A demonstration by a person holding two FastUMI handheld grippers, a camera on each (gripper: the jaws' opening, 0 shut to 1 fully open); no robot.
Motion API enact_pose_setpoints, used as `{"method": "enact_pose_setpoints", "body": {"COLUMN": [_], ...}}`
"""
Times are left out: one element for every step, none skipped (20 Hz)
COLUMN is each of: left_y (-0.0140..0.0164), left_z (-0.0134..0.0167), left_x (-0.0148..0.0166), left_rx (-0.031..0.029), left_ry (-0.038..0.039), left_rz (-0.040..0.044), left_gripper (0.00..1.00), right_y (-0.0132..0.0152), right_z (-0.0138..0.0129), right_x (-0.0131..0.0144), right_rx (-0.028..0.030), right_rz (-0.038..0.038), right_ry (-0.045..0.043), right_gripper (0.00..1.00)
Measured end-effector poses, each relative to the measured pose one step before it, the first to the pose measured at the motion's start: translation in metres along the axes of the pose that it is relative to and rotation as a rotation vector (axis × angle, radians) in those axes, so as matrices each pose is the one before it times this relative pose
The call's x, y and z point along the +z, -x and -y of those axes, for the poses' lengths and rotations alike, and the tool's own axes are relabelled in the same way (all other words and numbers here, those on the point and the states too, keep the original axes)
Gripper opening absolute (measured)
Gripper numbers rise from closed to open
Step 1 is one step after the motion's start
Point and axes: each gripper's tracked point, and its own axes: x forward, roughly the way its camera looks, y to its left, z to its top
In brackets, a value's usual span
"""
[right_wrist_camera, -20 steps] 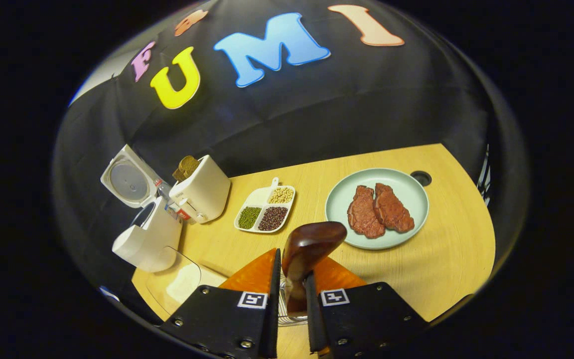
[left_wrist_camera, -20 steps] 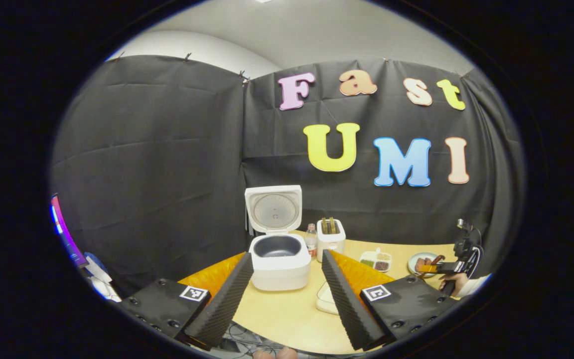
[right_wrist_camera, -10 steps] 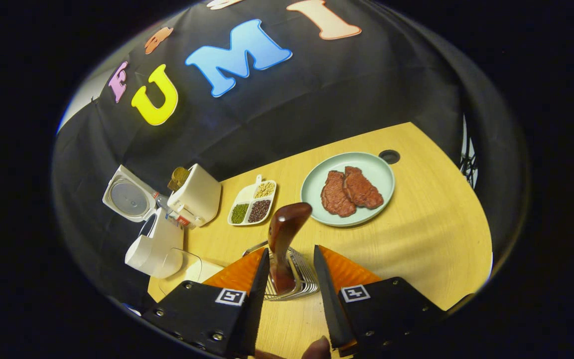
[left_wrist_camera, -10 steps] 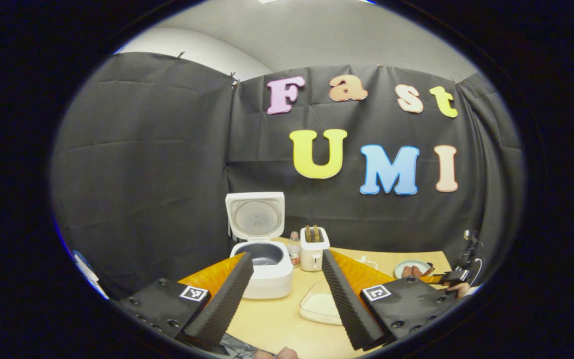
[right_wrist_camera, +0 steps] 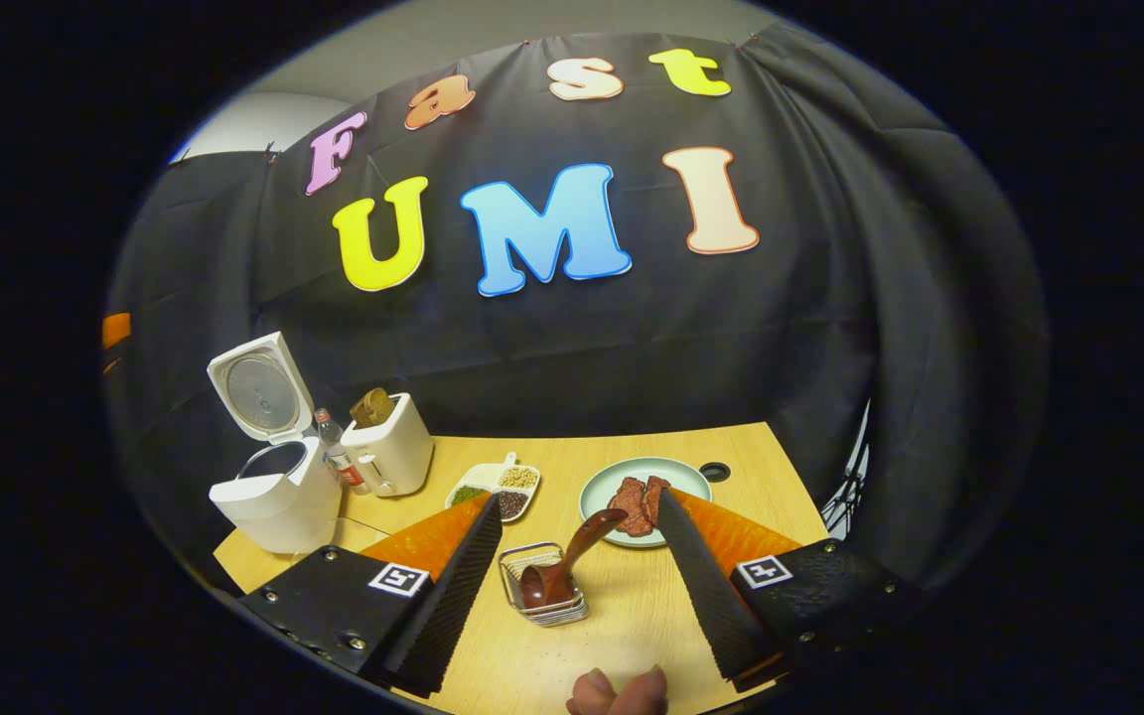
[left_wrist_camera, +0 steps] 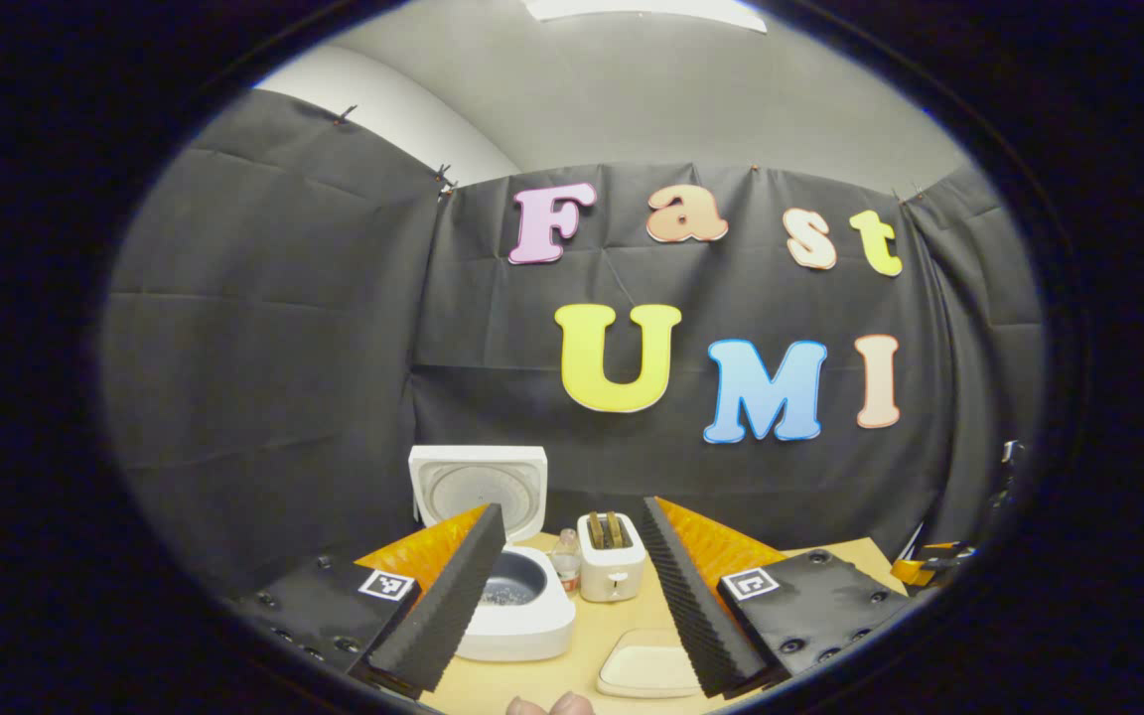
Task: Close the left gripper, press the button to open the rice cooker; take a wooden spoon from the chopstick holder with the right hand, scoop a spoonful of rice and pour it into the rice cooker, then put the wooden spoon back into the chopstick holder.
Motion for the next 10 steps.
{"method": "enact_pose_setpoints", "body": {"left_y": [-0.02273,-0.02607,-0.02563,-0.02523,-0.02385,-0.02315,-0.02083,-0.02051,-0.02171,-0.02177], "left_z": [-0.01571,-0.01622,-0.01328,-0.01482,-0.01232,-0.01026,-0.00726,-0.00709,-0.00847,-0.00822], "left_x": [0.00210,-0.00013,0.00012,0.00114,0.00032,-0.00156,-0.00217,-0.00400,-0.00189,-0.00224], "left_rx": [0.00072,0.00295,-0.00244,0.00432,0.00488,0.00295,-0.00480,0.00224,0.01154,0.00720], "left_ry": [0.00079,0.00424,0.01236,0.01392,0.01552,0.01574,0.01251,-0.00287,-0.02174,-0.02483], "left_rz": [0.00206,-0.00958,-0.00835,-0.00068,-0.00180,-0.00567,-0.00383,-0.00297,-0.00172,0.00396], "left_gripper": [0.94,0.94,0.93,0.94,0.94,0.94,0.94,0.94,0.93,1.00], "right_y": [0.01319,0.01223,0.01148,0.01183,0.01041,0.01087,0.00879,0.00577,0.00535,0.00676], "right_z": [-0.01061,-0.01073,-0.00799,-0.00672,-0.00604,-0.00374,-0.00259,-0.00333,-0.00306,-0.00315], "right_x": [0.00434,0.00396,0.00448,0.00419,0.00253,-0.00507,-0.00429,-0.00170,-0.00150,-0.00232], "right_rx": [-0.01618,-0.01896,-0.02776,-0.02623,-0.02424,-0.02444,-0.02473,-0.01888,-0.01730,-0.01573], "right_rz": [0.00696,0.01087,0.02089,0.02916,0.02082,0.00133,-0.00735,-0.00616,-0.01676,-0.01925], "right_ry": [-0.01033,-0.01446,-0.01187,-0.00293,0.01057,0.01887,0.02144,0.01733,0.00673,-0.00522], "right_gripper": [0.96,0.97,0.97,0.97,0.97,0.97,0.97,0.97,0.97,0.97]}}
